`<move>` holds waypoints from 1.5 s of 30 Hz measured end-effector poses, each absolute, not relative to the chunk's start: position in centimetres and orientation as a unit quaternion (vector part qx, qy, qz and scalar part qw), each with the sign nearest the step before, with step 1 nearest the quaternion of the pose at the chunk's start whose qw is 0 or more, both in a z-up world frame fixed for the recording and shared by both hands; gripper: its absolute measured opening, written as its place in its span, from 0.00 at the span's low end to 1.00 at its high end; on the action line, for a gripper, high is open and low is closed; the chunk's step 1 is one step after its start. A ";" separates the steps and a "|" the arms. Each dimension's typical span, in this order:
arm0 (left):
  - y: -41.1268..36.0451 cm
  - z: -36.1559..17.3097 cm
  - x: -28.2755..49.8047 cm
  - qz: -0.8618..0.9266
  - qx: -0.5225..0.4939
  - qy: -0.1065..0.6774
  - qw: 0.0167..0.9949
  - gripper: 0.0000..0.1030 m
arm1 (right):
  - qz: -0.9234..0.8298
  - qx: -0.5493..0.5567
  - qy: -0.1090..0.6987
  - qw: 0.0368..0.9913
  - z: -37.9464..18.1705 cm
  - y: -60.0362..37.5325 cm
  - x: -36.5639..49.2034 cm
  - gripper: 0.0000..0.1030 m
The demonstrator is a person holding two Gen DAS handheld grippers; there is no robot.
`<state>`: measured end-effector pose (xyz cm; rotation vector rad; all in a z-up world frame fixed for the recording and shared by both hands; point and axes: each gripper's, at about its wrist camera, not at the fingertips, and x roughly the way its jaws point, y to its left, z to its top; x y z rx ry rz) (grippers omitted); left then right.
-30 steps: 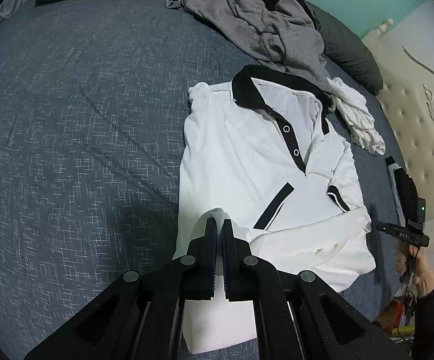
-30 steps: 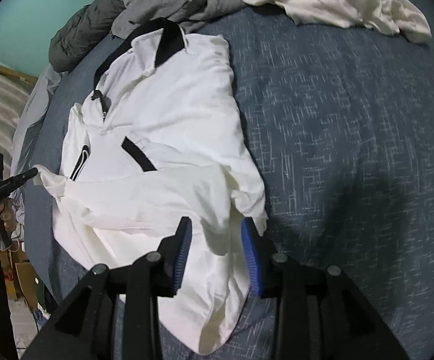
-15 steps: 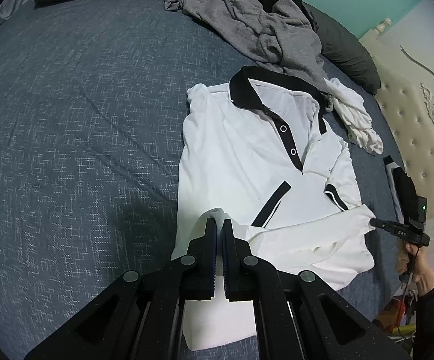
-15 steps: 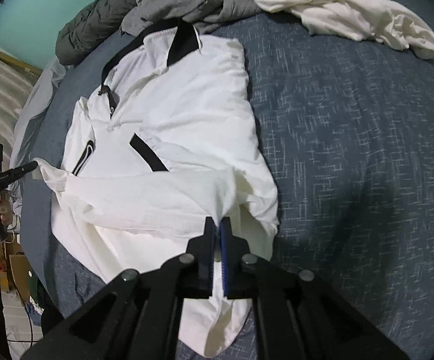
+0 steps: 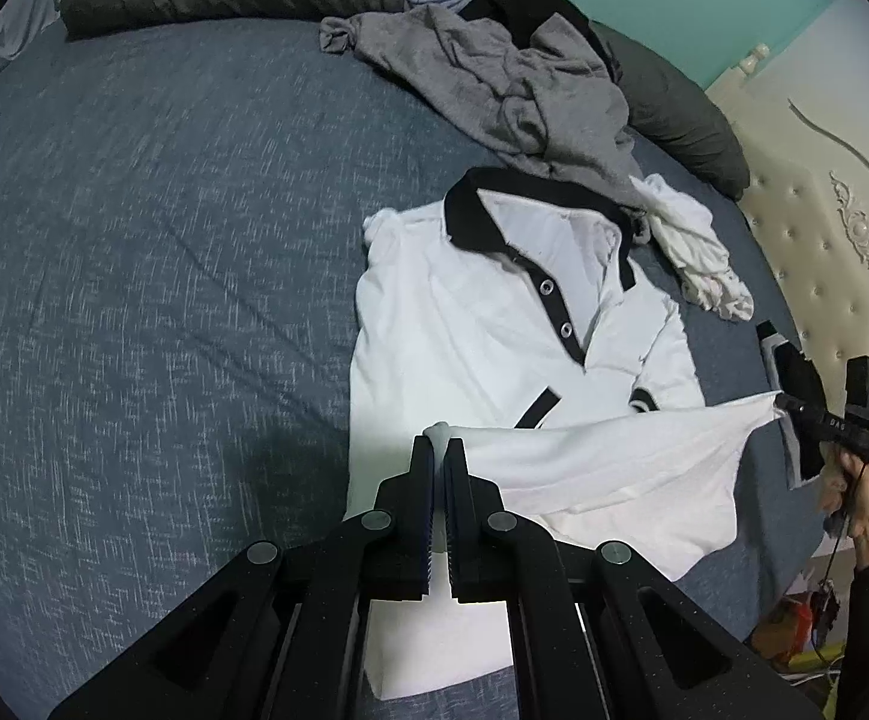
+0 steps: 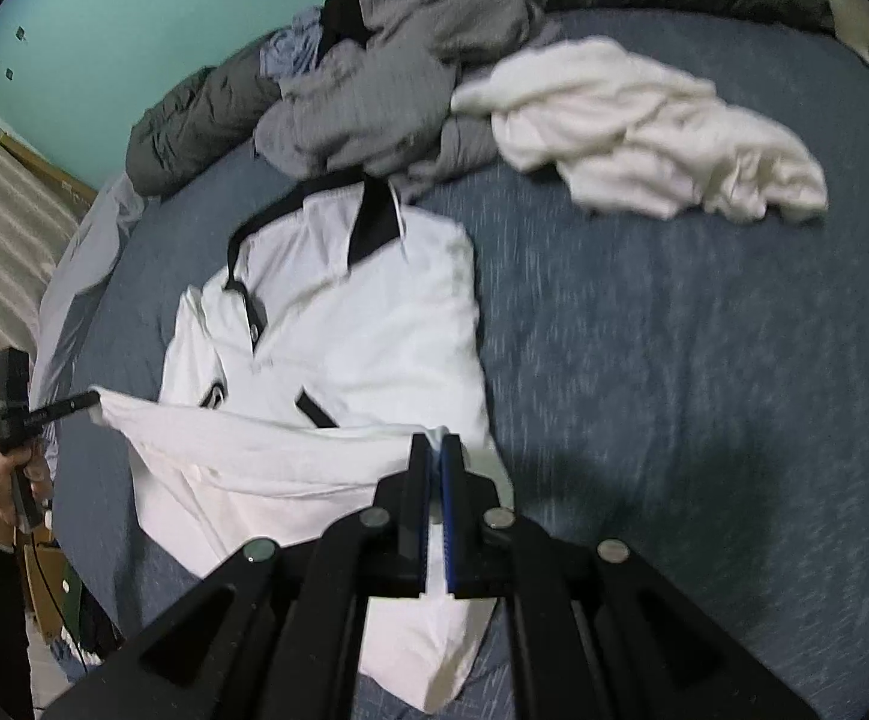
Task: Fold clothes
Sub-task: 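Hold the folded hem with both grippers and lay it over the body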
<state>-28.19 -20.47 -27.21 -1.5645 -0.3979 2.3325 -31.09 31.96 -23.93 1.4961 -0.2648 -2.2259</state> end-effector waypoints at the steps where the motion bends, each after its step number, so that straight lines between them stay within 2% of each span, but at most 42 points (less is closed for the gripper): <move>1: -20.4 -27.0 -28.3 0.814 -0.543 -0.139 0.153 0.03 | -0.809 0.537 -0.095 0.220 -23.4 32.0 -31.5 0.03; 9: -20.0 -26.1 -31.3 0.820 -0.534 -0.146 0.148 0.03 | -0.828 0.515 -0.089 0.203 -20.1 32.0 -35.4 0.02; 17: -20.5 -26.7 -35.8 0.823 -0.530 -0.159 0.130 0.03 | -0.842 0.503 -0.074 0.183 -19.5 30.0 -40.5 0.02; 36: -20.9 -34.9 -44.5 0.821 -0.533 -0.184 0.085 0.04 | -0.850 0.505 -0.051 0.140 -27.7 27.1 -49.6 0.02; 39: -21.0 -36.6 -44.7 0.819 -0.534 -0.194 0.078 0.05 | -0.855 0.498 -0.052 0.135 -29.2 26.9 -49.8 0.02; 41: -21.2 -37.2 -44.6 0.820 -0.530 -0.203 0.071 0.12 | -0.861 0.489 -0.057 0.126 -30.1 27.0 -49.9 0.03; 42: -21.5 -37.4 -44.4 0.820 -0.528 -0.209 0.068 0.19 | -0.864 0.485 -0.061 0.120 -30.4 27.2 -49.8 0.04; 45: -22.3 -37.4 -43.9 0.823 -0.521 -0.217 0.063 0.25 | -0.872 0.475 -0.060 0.099 -30.8 27.8 -49.3 0.12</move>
